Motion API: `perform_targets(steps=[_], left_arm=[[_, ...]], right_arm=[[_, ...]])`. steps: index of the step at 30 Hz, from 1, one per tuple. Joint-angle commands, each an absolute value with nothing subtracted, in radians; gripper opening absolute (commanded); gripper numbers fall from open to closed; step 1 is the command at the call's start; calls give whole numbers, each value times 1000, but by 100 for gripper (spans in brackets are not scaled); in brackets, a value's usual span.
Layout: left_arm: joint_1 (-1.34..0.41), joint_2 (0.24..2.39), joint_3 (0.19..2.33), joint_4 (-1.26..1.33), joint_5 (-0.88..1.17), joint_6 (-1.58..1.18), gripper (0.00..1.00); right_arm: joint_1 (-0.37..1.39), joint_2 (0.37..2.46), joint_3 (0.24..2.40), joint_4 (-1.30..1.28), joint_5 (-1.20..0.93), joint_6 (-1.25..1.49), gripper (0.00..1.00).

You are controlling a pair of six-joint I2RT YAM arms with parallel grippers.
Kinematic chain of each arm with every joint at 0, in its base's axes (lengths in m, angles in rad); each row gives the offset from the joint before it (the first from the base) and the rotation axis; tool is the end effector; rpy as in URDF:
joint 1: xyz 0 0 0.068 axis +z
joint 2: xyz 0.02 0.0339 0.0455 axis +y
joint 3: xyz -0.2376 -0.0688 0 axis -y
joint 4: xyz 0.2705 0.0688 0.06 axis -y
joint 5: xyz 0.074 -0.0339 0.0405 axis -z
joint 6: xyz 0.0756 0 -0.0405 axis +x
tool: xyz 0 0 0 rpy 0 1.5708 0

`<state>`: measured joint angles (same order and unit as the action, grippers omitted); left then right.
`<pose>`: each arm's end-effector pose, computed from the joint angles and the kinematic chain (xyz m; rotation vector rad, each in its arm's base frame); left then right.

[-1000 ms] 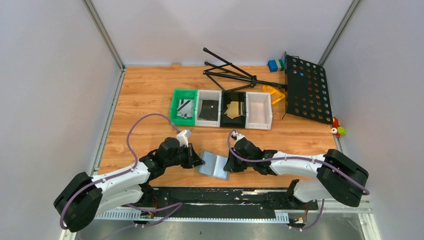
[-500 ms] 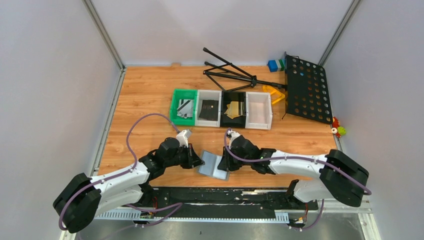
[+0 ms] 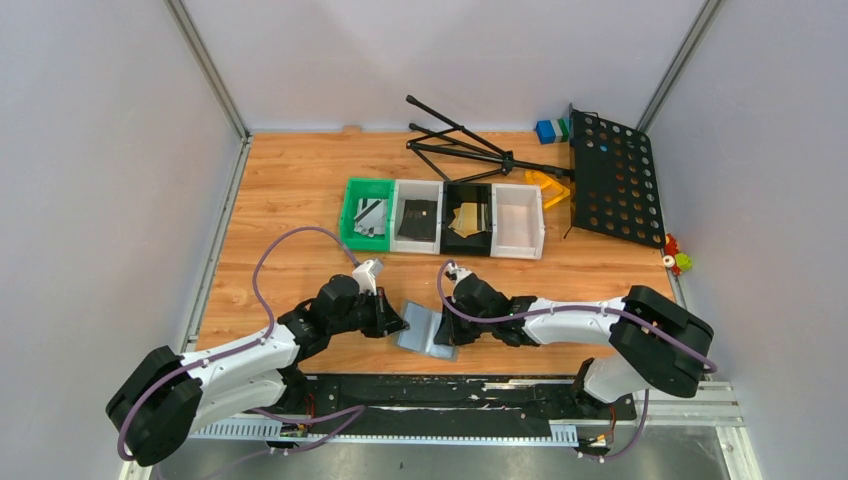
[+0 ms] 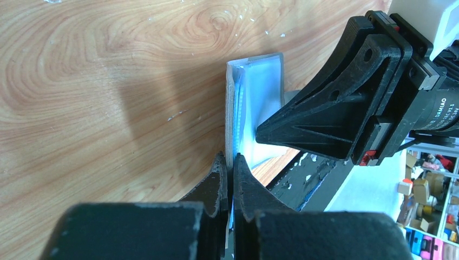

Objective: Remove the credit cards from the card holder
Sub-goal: Remove the credit card from the card holder.

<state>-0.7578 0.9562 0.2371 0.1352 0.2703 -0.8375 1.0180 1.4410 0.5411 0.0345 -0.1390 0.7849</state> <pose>0.1667 -0.1855 0.0936 0.0793 2.3899 -1.1445 0.1491 0.2616 0.0612 -0.3785 2.6446 0.8863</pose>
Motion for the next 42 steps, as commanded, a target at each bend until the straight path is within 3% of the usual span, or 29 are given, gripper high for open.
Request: perform_targets(steps=[1,8,13,21,25,28,42], left_arm=[[-762,951,275,156,265,-807,0],[-763,951,295,121,253,-790,0],[-762,948,297,120,251,-807,0],[-762,976,277,165,258,-857,0],[-762,974,268,200,298,-869,22],[-763,971,261,233,330,-880,28],[-762,1011,232,375,401,-923,19]], right_arm=[[1018,1434,535,-11,-82,790,3],[1016,1369,553,-65,-60,786,2],[1017,1328,582,-65,-85,775,8],[1018,1447,599,-8,-121,785,8],[1015,1473,587,-8,-115,796,8],[1015,1476,577,22,-121,803,8],[998,1434,522,111,-177,821,11]])
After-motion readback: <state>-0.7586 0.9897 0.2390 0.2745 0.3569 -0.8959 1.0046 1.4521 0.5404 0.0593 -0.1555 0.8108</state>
